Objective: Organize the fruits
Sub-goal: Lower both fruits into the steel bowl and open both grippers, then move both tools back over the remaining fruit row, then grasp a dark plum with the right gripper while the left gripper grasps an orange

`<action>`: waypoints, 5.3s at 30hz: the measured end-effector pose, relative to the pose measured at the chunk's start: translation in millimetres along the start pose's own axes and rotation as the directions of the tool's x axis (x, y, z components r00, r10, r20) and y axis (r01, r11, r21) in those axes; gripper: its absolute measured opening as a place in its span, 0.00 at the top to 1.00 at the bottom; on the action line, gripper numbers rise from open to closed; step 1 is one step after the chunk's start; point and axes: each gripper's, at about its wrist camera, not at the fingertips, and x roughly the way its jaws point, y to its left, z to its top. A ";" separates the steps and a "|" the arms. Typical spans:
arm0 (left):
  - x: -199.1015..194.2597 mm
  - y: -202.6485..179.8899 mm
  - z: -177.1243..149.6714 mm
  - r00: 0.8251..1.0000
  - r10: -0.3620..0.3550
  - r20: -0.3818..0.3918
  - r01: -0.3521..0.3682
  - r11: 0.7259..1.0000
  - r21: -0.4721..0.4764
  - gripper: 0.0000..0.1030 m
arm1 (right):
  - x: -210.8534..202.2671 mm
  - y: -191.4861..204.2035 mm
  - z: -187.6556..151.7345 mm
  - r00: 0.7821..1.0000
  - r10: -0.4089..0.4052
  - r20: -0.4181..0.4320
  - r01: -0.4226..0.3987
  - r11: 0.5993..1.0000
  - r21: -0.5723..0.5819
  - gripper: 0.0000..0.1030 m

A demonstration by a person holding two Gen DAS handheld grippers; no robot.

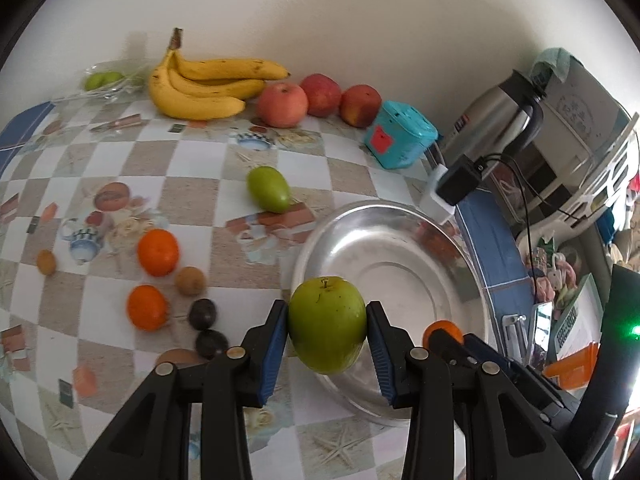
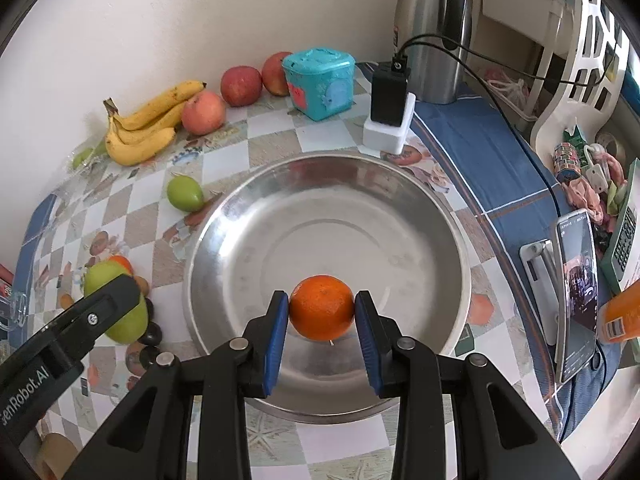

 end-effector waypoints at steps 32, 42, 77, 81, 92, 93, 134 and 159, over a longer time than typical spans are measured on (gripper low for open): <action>18.9 -9.3 -6.2 0.997 0.067 -0.047 -0.067 0.998 0.008 0.29 | 14.8 -21.5 -5.2 0.997 0.021 -0.072 -0.013 0.995 0.100 0.64; 1.0 21.1 -2.4 0.980 0.185 -0.068 -0.189 0.981 -0.050 0.23 | 11.2 -17.6 -5.4 0.997 0.017 -0.072 -0.009 0.994 0.107 0.64; -81.5 145.2 -9.2 0.932 0.361 0.019 -0.348 0.909 -0.230 0.19 | -14.2 103.6 -18.0 0.995 0.090 -0.044 -0.095 0.989 -0.111 0.65; -87.5 162.0 -13.6 0.926 0.377 0.014 -0.361 0.895 -0.263 0.18 | -16.5 121.6 -21.5 0.992 0.116 -0.047 -0.121 0.984 -0.131 0.65; -72.2 175.5 -19.0 0.930 0.365 -0.041 -0.360 0.886 -0.293 0.01 | -10.2 145.3 -32.6 0.994 0.103 -0.046 -0.110 0.968 -0.224 0.56; -69.9 174.8 -19.6 0.931 0.362 -0.049 -0.360 0.887 -0.290 0.01 | -9.1 143.8 -32.4 0.995 0.089 -0.044 -0.097 0.969 -0.226 0.56; -8.6 181.3 -39.0 0.885 0.407 -0.224 -0.457 0.853 -0.252 0.00 | 71.9 154.4 -49.9 0.973 0.028 -0.230 -0.088 0.964 -0.252 0.05; -12.4 186.6 -36.2 0.892 0.394 -0.220 -0.444 0.855 -0.269 0.00 | 57.4 172.3 -73.0 0.992 0.033 -0.119 -0.066 0.957 -0.282 0.22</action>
